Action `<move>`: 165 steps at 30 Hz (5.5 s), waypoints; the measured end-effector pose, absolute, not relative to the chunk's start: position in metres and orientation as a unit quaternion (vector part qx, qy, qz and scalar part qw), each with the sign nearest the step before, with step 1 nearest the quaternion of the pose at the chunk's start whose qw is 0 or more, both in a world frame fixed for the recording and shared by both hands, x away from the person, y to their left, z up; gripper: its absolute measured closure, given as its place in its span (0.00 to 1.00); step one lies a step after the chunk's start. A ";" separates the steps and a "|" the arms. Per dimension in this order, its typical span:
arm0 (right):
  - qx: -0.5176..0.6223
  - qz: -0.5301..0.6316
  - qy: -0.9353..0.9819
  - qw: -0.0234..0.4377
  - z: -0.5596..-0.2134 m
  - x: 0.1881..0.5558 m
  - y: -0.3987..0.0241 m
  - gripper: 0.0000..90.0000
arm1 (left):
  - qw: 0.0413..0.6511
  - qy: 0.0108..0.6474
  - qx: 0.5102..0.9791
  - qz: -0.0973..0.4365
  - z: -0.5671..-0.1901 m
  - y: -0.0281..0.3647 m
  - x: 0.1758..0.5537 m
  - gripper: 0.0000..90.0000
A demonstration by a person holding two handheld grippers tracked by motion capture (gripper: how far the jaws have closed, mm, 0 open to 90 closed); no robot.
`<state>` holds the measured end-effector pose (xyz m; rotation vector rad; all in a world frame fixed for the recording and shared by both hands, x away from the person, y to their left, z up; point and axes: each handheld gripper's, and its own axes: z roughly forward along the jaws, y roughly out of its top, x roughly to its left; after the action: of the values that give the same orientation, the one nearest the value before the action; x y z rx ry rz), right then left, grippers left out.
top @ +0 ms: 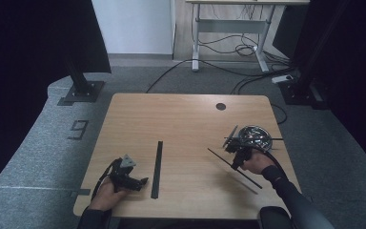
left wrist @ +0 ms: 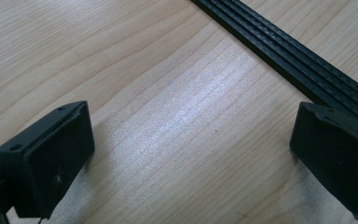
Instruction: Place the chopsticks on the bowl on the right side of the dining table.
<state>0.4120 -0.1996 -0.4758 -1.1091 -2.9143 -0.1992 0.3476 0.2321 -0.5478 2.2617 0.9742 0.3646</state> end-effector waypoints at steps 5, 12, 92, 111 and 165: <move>-0.353 -0.070 -0.933 0.005 -0.462 0.412 -0.203 0.95 | 0.321 0.371 0.860 0.139 -0.548 0.232 0.348 0.00; -0.362 -0.074 -0.929 -0.004 -0.441 0.413 -0.211 0.95 | 0.321 0.371 0.860 0.139 -0.548 0.232 0.348 0.00; -0.465 -0.129 -0.873 -0.072 -0.453 0.469 -0.287 0.61 | 0.320 0.371 0.861 0.139 -0.548 0.232 0.348 0.00; -0.524 -0.279 -0.776 -0.214 -0.451 0.425 -0.301 0.11 | 0.321 0.371 0.860 0.139 -0.548 0.232 0.348 0.00; -0.584 -0.262 -0.717 -0.276 -0.503 0.406 -0.348 0.00 | 0.320 0.371 0.861 0.139 -0.548 0.232 0.348 0.00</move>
<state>0.4056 -0.3483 -0.5029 -2.2478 -2.7619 -1.0108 0.3475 0.2320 -0.5479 2.2617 0.9743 0.3652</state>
